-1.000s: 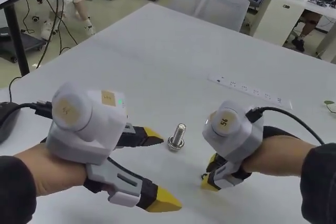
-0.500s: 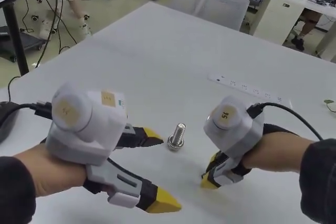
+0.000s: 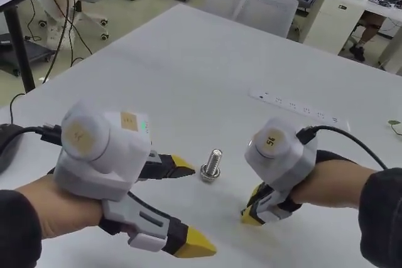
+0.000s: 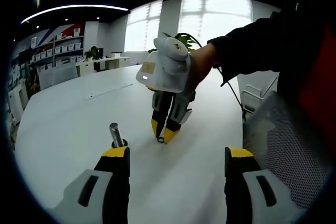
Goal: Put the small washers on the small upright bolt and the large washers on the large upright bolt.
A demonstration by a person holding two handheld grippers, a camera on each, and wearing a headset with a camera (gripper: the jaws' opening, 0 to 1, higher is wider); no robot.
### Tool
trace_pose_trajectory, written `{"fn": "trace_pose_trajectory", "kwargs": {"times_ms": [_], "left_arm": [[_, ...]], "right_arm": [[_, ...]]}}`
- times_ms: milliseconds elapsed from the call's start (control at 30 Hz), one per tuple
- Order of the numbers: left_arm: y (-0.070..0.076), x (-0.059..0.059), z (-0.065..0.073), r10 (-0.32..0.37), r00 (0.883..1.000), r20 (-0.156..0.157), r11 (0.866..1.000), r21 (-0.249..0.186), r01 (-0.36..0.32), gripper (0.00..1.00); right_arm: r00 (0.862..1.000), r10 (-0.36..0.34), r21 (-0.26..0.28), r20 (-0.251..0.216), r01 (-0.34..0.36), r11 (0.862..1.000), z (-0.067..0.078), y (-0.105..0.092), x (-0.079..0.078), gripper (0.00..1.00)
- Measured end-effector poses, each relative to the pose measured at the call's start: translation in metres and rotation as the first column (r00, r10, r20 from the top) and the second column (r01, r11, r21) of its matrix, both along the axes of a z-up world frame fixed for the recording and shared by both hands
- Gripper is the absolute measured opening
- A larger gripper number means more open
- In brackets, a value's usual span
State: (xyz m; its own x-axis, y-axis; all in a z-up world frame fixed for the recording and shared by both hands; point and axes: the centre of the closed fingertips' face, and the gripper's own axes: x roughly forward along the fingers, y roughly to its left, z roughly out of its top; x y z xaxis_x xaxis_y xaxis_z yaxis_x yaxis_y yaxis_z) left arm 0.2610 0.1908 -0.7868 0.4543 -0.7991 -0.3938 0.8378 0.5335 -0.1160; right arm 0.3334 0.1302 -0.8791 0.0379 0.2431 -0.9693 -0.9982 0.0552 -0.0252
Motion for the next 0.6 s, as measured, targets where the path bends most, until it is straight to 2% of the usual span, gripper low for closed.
{"fn": "trace_pose_trajectory", "kwargs": {"times_ms": [200, 600], "left_arm": [[0.0003, 0.001, 0.0003, 0.002, 1.0, 0.0, 1.0, 0.0, -0.002, 0.73], [-0.0003, 0.0018, -0.0002, 0.002, 1.0, -0.001, 1.0, 0.001, -0.002, 0.73]], "right_arm": [[1.0, 0.022, -0.02, 0.014, -0.021, 1.0, -0.0002, -0.0002, -0.0005, 0.15], [1.0, 0.023, -0.015, 0.018, -0.023, 1.0, 0.0004, -0.0007, -0.0005, 0.14]]}}
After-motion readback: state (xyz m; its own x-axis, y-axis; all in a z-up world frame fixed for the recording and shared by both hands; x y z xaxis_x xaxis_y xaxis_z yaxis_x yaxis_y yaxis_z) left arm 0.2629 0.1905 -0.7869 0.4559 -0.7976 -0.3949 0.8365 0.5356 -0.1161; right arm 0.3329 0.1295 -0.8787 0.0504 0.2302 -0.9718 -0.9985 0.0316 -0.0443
